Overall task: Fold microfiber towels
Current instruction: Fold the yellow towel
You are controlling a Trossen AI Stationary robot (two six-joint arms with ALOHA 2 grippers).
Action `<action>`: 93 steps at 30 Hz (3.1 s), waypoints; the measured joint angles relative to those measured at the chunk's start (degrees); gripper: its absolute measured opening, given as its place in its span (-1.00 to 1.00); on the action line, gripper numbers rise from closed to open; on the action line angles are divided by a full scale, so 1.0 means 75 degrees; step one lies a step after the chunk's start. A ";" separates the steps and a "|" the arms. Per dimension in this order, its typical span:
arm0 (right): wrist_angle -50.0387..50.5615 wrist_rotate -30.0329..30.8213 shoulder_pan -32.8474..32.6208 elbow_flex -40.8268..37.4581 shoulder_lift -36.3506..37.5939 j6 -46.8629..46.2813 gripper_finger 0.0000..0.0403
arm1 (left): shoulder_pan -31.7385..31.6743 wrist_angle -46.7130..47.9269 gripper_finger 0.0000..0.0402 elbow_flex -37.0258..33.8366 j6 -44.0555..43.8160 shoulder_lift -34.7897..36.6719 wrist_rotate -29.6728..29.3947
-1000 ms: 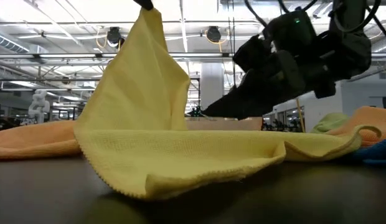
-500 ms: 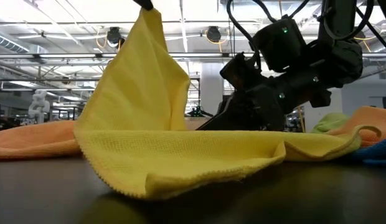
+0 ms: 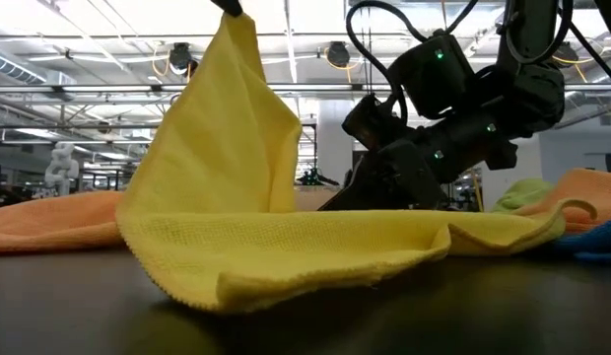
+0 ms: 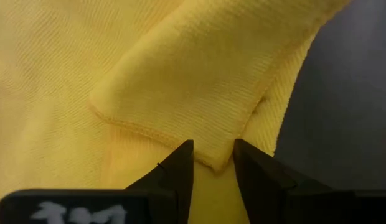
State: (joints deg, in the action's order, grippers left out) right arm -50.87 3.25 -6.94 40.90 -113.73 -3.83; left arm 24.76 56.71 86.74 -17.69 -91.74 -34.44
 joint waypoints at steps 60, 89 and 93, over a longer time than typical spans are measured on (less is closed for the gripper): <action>0.0084 0.0701 0.0011 0.0088 0.0248 -0.0273 0.04 | 0.0092 -0.0003 -0.97 0.0000 0.0256 0.0000 0.0201; 0.0301 0.1160 0.0015 0.0429 -0.0265 -0.0387 -0.58 | 0.0199 -0.0501 -0.97 0.0000 0.0513 0.0000 0.0191; 0.0342 0.1134 0.0012 0.0429 -0.0265 -0.0317 -0.89 | 0.0220 -0.0501 -0.99 0.0000 0.0490 0.0000 0.0192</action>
State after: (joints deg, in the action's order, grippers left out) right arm -48.31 11.75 -6.85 44.12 -115.72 -6.21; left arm 26.41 52.95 86.74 -14.02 -91.74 -32.99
